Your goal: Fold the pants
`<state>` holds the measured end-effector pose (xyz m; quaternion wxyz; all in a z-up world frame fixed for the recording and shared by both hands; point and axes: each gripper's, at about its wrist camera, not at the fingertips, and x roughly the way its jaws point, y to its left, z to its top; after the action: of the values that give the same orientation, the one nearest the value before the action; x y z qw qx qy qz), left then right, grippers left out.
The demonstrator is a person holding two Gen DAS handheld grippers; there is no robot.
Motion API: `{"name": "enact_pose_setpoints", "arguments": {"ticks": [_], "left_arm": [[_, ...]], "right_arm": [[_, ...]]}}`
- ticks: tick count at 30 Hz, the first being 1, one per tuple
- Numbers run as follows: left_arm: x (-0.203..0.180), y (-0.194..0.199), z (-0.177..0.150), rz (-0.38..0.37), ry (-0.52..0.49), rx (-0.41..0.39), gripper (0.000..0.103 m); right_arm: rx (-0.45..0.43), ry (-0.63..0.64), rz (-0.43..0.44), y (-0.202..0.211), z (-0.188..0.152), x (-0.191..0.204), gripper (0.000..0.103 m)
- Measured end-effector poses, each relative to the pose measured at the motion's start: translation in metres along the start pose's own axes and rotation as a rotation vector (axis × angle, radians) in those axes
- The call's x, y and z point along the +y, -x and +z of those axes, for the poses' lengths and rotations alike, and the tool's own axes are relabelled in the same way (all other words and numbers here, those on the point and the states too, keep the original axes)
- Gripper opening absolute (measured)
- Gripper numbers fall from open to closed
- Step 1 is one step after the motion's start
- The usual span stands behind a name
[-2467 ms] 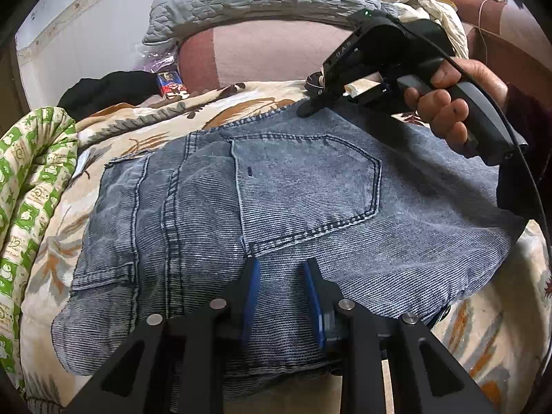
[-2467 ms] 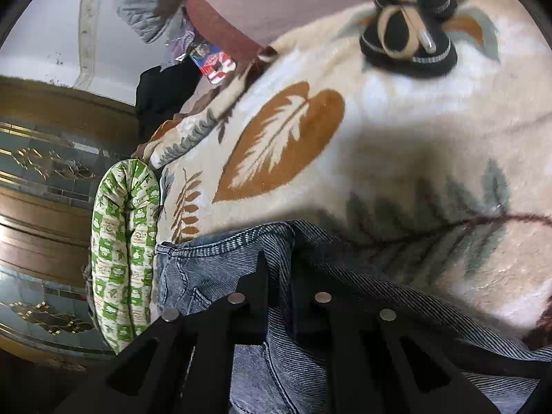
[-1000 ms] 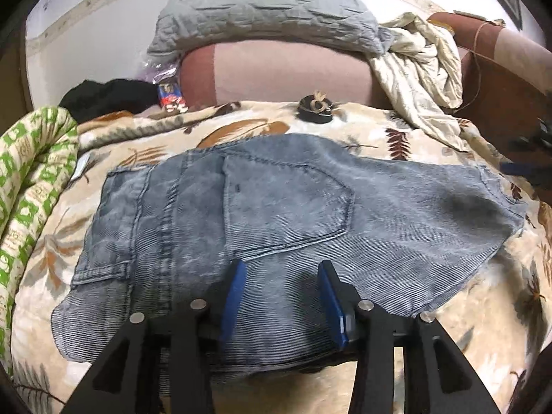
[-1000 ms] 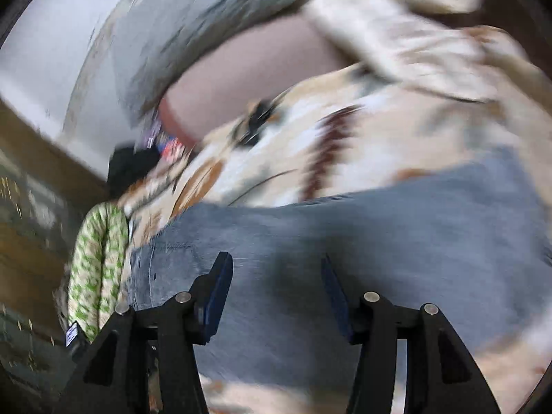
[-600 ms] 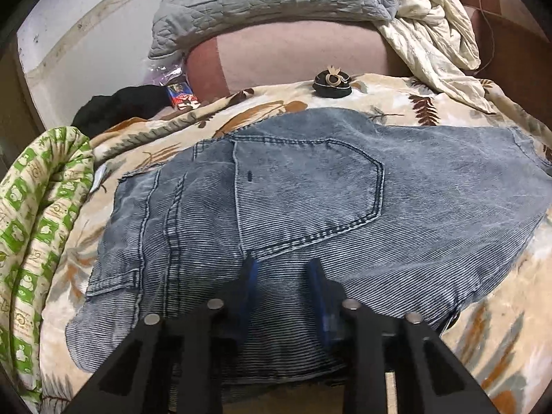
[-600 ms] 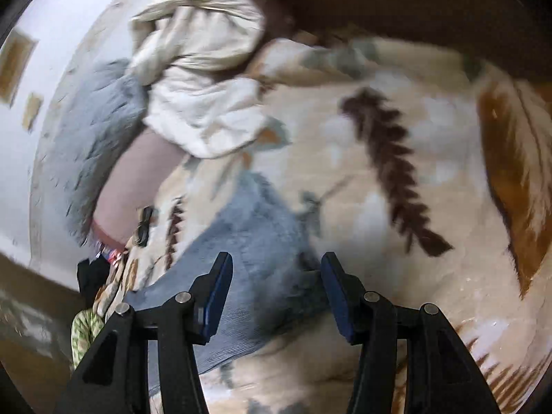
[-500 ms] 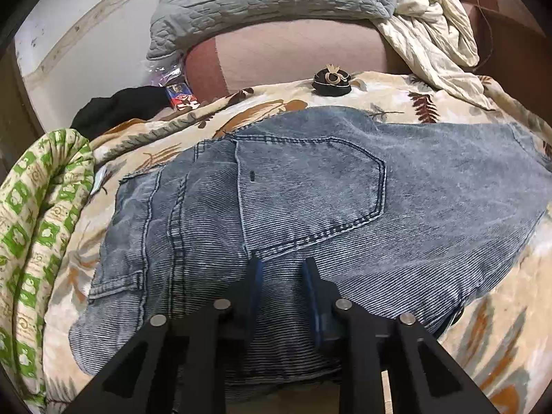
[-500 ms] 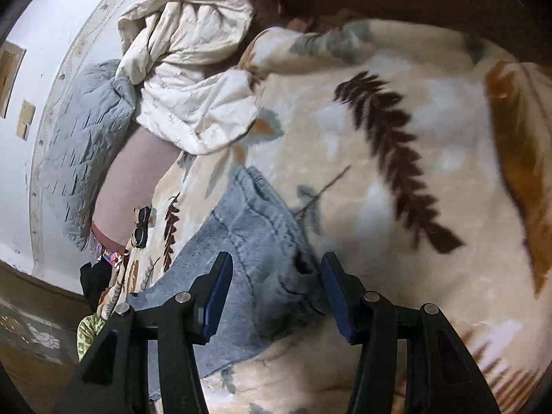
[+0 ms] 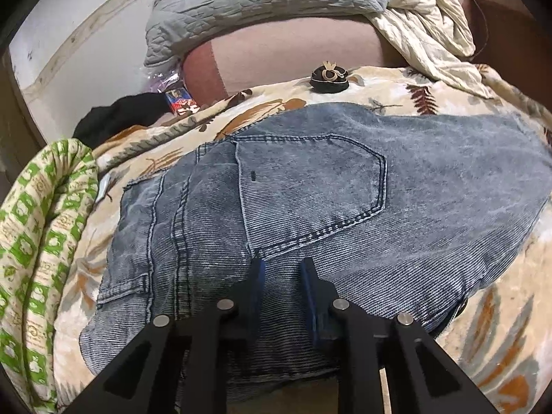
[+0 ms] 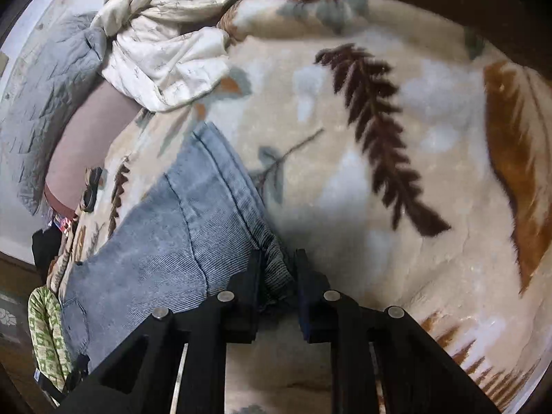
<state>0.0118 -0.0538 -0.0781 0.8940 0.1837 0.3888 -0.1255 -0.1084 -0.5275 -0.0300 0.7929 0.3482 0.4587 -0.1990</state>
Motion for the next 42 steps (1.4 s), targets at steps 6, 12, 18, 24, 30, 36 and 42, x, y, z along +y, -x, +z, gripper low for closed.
{"name": "enact_pose_setpoints", "arguments": {"ticks": [6, 12, 18, 24, 30, 36, 42], "left_arm": [[0.008, 0.004, 0.001, -0.034, 0.046, -0.012, 0.025], [0.018, 0.022, 0.008, -0.192, 0.138, -0.082, 0.025], [0.0, 0.045, 0.014, -0.252, 0.071, -0.193, 0.025], [-0.023, 0.014, 0.008, -0.201, -0.027, -0.033, 0.025], [-0.031, 0.012, 0.007, -0.181, -0.082, -0.012, 0.025], [-0.036, 0.013, 0.001, -0.162, -0.13, -0.023, 0.025], [-0.032, 0.014, -0.001, -0.169, -0.14, -0.028, 0.025]], "right_arm": [[-0.13, 0.063, -0.014, 0.034, 0.0, 0.019, 0.026], [-0.202, 0.261, 0.106, 0.051, -0.014, 0.066, 0.026], [-0.249, 0.314, 0.092, 0.055, -0.026, 0.095, 0.026], [-0.361, 0.338, 0.145, 0.069, -0.027, 0.109, 0.045], [-0.076, 0.376, 0.015, 0.003, -0.035, 0.12, 0.045], [-0.07, 0.429, -0.12, -0.044, -0.022, 0.117, 0.045], [-0.088, 0.366, -0.14, -0.055, -0.005, 0.119, 0.04]]}}
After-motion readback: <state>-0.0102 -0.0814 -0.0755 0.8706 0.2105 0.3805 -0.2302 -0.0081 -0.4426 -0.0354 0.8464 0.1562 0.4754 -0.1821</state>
